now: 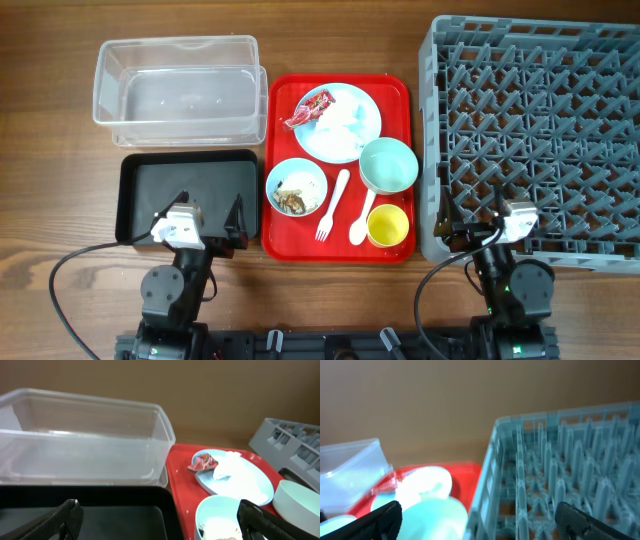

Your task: Sort waste into correct bins and load items into the dishwasher rack

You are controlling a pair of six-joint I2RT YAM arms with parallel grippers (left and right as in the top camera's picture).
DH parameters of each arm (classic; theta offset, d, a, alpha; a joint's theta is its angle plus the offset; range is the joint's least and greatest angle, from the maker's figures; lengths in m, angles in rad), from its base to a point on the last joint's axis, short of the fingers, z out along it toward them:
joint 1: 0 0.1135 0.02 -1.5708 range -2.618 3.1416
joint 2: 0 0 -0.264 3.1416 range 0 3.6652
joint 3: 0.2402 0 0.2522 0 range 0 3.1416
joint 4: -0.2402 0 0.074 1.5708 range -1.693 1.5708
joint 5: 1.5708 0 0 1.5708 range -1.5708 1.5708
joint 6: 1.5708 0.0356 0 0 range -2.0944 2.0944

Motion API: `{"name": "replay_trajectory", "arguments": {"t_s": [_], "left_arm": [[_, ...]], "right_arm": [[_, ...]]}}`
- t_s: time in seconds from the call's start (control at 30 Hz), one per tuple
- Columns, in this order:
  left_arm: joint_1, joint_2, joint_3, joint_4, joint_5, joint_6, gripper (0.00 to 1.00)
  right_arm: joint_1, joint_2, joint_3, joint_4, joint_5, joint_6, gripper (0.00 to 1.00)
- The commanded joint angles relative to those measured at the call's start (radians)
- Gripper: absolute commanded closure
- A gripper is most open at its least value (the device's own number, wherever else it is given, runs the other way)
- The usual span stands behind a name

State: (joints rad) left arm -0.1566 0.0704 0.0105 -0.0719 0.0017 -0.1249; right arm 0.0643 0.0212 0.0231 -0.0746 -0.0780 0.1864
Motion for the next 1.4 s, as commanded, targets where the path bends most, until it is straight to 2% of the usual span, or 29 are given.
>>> {"name": "replay_trajectory", "arguments": {"t_s": [0.0,0.1,0.2,0.33,0.43,0.5,0.6,0.7,0.87,1.0,1.1,1.37], "left_arm": [[0.004,0.101,0.059,-0.018,0.016,-0.123,0.0],[0.004,0.239,0.163,-0.077,0.033,-0.127,0.0],[0.004,0.439,0.335,-0.203,0.055,-0.126,0.0],[0.004,0.702,0.57,-0.38,0.19,-0.126,0.0],[0.003,0.846,0.717,-0.559,0.192,-0.126,0.0],[0.003,0.915,0.813,-0.703,0.192,-0.126,0.0],[0.004,0.94,0.863,-0.797,0.188,-0.126,0.0],[0.003,0.937,0.862,-0.776,0.188,-0.126,0.0],[0.003,0.974,0.907,-0.613,0.218,-0.095,0.0],[-0.018,1.229,1.164,-0.603,0.183,0.048,0.01],[-0.103,1.414,1.273,-0.537,0.166,0.153,0.0],[-0.327,1.783,1.276,-0.114,0.143,0.15,0.0]], "right_arm": [[-0.005,0.051,0.11,-0.08,-0.013,0.023,0.0],[-0.005,0.15,0.22,-0.15,-0.019,0.025,0.0],[-0.005,0.293,0.368,-0.253,-0.042,0.024,0.0],[-0.005,0.523,0.571,-0.418,-0.05,0.023,0.0],[-0.005,0.661,0.678,-0.535,-0.056,0.023,0.0],[-0.005,0.76,0.761,-0.646,-0.059,-0.008,0.0],[-0.005,0.826,0.841,-0.743,-0.074,-0.029,0.0],[-0.005,0.825,0.864,-0.757,-0.083,-0.026,0.0],[-0.005,0.821,0.864,-0.768,-0.085,-0.026,0.0],[-0.005,0.824,0.864,-0.768,-0.085,-0.026,0.0],[-0.005,0.828,0.863,-0.768,-0.085,-0.026,0.0],[-0.005,0.828,0.863,-0.768,-0.085,-0.026,0.0]]}}
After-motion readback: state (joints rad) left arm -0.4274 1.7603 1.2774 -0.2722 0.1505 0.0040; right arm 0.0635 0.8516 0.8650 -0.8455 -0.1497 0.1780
